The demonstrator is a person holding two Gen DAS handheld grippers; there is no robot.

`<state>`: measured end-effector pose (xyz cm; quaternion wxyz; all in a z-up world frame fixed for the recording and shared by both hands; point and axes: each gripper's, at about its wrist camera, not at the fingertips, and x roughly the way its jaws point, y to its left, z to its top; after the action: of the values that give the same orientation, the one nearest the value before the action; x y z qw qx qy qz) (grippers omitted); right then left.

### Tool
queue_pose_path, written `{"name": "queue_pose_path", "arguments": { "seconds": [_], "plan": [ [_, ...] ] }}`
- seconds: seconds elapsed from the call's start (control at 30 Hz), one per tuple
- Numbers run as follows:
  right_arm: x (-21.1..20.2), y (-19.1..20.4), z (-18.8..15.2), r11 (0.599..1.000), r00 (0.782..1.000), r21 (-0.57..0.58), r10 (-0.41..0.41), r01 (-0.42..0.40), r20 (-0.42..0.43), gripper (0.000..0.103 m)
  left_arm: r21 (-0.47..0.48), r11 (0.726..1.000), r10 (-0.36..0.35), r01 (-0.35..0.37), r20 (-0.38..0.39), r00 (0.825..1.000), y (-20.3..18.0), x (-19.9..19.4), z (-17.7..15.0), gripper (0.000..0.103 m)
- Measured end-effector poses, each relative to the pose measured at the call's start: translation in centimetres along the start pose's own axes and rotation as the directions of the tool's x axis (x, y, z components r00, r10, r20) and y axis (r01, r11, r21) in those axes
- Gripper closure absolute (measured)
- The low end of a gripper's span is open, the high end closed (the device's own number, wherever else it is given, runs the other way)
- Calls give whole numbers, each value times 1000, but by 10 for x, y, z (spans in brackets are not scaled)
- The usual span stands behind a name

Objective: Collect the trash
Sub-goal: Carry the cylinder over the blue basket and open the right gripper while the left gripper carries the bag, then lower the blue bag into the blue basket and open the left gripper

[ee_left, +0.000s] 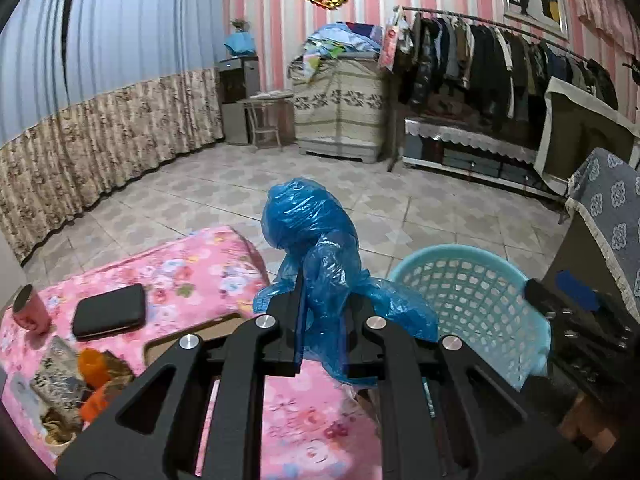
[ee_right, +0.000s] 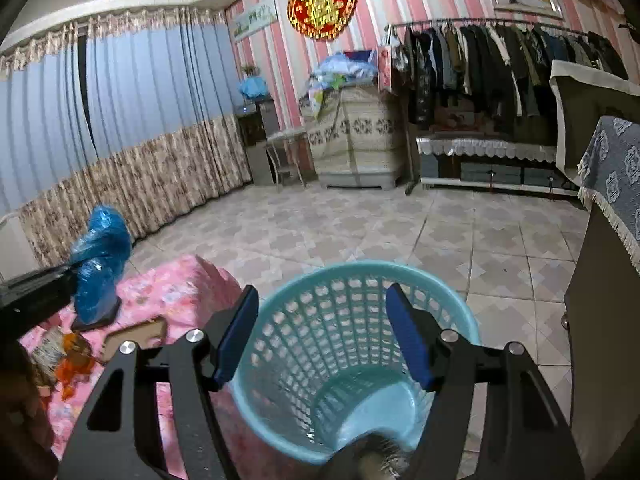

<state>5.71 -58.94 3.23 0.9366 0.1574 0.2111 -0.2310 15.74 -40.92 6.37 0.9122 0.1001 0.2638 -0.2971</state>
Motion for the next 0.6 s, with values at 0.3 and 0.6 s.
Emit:
{"name": "queue_pose_path", "arguments": {
  "seconds": [0.3,0.6],
  "plan": [
    [28,-20,-1,992,991,-20,123,-122,55,40,3,999,-41,41,-32,999,-9,25,-17,92],
    [18,-2,-2,993,994,-65,96,-93,46,38,-32,998,-49,48,-16,999,-3,29,-17,92]
  ]
}}
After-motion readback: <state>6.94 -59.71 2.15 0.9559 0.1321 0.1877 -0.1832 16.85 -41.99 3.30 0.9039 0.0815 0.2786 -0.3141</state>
